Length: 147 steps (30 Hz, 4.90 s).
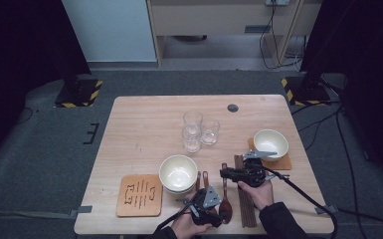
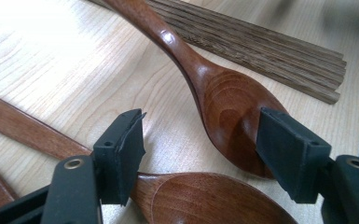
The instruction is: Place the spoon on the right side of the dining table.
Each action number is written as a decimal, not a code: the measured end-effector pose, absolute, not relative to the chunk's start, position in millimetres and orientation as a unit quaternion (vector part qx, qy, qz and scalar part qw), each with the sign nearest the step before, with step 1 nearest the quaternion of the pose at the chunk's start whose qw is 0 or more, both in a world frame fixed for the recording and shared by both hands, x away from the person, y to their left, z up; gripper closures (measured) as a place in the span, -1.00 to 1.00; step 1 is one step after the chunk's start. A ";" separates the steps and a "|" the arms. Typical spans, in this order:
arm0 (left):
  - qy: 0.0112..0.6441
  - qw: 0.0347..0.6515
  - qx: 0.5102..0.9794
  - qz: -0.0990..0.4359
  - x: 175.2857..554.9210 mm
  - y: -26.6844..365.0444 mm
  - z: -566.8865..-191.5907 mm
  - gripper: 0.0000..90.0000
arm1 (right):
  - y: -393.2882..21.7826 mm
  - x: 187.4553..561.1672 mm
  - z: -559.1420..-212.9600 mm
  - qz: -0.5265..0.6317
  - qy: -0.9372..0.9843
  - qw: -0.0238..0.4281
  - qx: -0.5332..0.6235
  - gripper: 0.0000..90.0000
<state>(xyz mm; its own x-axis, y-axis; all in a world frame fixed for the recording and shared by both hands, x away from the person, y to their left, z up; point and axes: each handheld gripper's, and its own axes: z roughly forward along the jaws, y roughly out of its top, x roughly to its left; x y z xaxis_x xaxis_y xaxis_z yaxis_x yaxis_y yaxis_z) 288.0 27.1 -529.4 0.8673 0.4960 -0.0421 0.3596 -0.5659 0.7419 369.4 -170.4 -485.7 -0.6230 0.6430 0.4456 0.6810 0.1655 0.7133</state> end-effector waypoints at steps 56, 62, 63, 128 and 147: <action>0.261 0.498 0.823 0.080 301.3 61.6 -466.4 -0.17 | -195.8 367.6 -452.2 -0.551 -0.708 -0.020 -0.442 0.87; 0.268 0.512 0.811 0.089 305.7 71.6 -454.8 -0.18 | -197.8 368.5 -450.2 -0.552 -0.705 -0.027 -0.444 0.87; 0.270 0.513 0.810 0.090 306.1 72.7 -453.9 -0.18 | -198.3 368.7 -449.8 -0.553 -0.704 -0.027 -0.444 0.87; 0.413 0.491 0.742 0.195 352.0 214.6 -442.8 -0.39 | -206.2 393.4 -420.3 -0.592 -0.661 -0.114 -0.448 0.87; 0.506 0.411 0.722 0.234 374.2 271.5 -479.1 -0.53 | -205.4 405.3 -417.1 -0.596 -0.650 -0.127 -0.454 0.87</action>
<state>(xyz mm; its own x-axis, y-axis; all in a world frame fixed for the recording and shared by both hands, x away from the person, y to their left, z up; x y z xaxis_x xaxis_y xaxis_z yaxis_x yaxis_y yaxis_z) 374.2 271.5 -479.1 0.3791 0.9220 -0.0785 0.5379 -0.1506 0.8294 405.3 -205.4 -417.1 -0.5560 0.7413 0.3759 0.4383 -0.1228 0.8904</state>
